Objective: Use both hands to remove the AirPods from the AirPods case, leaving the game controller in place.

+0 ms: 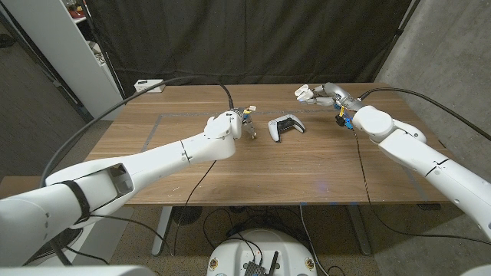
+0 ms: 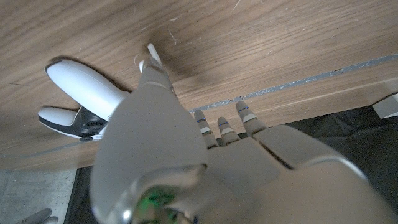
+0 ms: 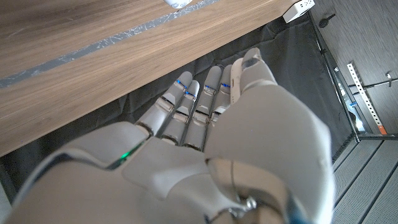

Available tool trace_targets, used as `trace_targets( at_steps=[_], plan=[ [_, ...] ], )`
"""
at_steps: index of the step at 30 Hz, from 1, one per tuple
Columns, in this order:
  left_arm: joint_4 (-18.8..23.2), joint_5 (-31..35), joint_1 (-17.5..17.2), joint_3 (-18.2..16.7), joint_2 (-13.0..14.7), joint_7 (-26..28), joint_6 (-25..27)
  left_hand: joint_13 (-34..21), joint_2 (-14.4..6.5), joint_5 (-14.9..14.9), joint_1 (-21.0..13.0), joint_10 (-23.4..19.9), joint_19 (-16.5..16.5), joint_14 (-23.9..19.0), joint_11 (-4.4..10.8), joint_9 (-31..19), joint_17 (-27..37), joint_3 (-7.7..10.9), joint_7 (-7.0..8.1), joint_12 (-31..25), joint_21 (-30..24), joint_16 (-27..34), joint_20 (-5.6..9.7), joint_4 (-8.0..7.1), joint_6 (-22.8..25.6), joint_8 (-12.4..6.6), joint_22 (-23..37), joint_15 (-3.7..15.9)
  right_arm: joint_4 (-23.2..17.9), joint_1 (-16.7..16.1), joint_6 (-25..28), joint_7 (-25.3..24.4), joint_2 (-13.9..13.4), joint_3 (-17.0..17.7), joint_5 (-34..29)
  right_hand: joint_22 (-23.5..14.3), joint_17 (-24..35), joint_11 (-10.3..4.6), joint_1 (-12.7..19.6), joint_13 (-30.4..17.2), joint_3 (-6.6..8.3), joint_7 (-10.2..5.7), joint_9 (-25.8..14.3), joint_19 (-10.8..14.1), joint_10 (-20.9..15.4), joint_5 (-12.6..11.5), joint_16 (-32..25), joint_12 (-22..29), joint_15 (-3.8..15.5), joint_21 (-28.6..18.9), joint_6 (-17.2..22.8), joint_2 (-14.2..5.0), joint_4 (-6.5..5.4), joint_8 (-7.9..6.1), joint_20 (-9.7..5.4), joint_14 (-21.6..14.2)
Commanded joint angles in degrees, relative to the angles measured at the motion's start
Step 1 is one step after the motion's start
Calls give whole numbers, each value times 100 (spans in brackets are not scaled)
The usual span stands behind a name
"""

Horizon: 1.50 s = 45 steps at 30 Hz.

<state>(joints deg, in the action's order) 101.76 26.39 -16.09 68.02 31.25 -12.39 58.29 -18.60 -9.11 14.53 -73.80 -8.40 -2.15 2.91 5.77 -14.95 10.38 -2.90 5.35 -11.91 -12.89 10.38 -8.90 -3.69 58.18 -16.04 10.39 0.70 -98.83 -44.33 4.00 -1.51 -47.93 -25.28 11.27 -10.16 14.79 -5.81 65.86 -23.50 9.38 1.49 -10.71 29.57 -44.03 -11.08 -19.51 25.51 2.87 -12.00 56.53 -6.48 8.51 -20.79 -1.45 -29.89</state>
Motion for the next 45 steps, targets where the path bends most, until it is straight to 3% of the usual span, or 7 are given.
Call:
trace_targets(
  at_steps=[1,9,19,28,34,37,45],
  plan=[
    [-347,163,552,688,-158,-505,343,18,-27,-25,55,41,49,73,8,-558,-2,32,198,14,17,-4,-9,-4,149,31,18,-2,43,39,-14,61,-4,-12,69,-16,23,-33,18,-15,46,-302,-1263,-12,-7,-8,-9,29,963,-5,448,-39,1,-37,4,-54],
    [-309,101,529,708,-110,-429,430,54,-30,-41,70,58,52,86,1,-544,-5,48,186,3,31,8,-31,4,111,63,19,-23,-16,34,21,62,-10,-44,53,-16,30,-32,9,-15,44,-312,-1265,-13,-12,-6,-7,31,964,-5,452,-44,-6,-27,0,-53],
    [-34,-61,477,579,118,-389,432,208,96,-124,334,269,44,134,-107,-435,-4,-18,517,0,72,22,32,-29,-1225,595,23,-28,-69,42,52,74,-8,-65,48,-16,33,-40,18,-12,47,-298,-1264,-13,-15,-4,0,31,968,-5,463,-41,1,-16,-2,-54],
    [469,-140,346,330,383,-185,452,250,123,-132,396,329,-2,152,-176,-395,-6,-34,423,-14,64,23,40,-13,-1599,607,25,-54,-74,27,-1,75,-9,-65,41,-16,32,-29,22,-13,48,-292,-1267,-13,-16,-3,4,33,966,-6,458,-39,4,-4,-2,-61],
    [948,-305,-548,-616,657,1086,-572,297,148,-133,488,-69,-263,-263,-75,-346,-2,-59,331,-201,-17,141,91,4,-1237,398,34,87,-79,-2,-6,30,-6,-50,34,-16,35,-39,23,-12,49,-295,-1272,-13,-21,-2,5,34,968,-6,470,-41,3,-3,-4,-64],
    [857,-493,-1108,-1183,693,1967,-1592,321,209,-141,564,-524,-487,-685,153,-296,4,-104,384,-383,-72,219,212,34,-881,296,40,321,-79,-13,-25,-4,2,-43,18,-16,39,-34,24,-15,48,-293,-1272,-14,-23,-1,6,37,971,-6,472,-42,4,0,-5,-58],
    [572,-601,-1723,-1863,516,2817,-2894,320,273,-136,625,-677,-588,-906,193,-265,10,-156,461,-444,-90,253,227,42,-776,286,42,385,-99,1,17,-26,10,-37,5,-15,42,-37,31,-20,49,-295,-1279,-15,-22,-1,8,40,972,-6,470,-41,7,8,-7,-61]
  ],
)
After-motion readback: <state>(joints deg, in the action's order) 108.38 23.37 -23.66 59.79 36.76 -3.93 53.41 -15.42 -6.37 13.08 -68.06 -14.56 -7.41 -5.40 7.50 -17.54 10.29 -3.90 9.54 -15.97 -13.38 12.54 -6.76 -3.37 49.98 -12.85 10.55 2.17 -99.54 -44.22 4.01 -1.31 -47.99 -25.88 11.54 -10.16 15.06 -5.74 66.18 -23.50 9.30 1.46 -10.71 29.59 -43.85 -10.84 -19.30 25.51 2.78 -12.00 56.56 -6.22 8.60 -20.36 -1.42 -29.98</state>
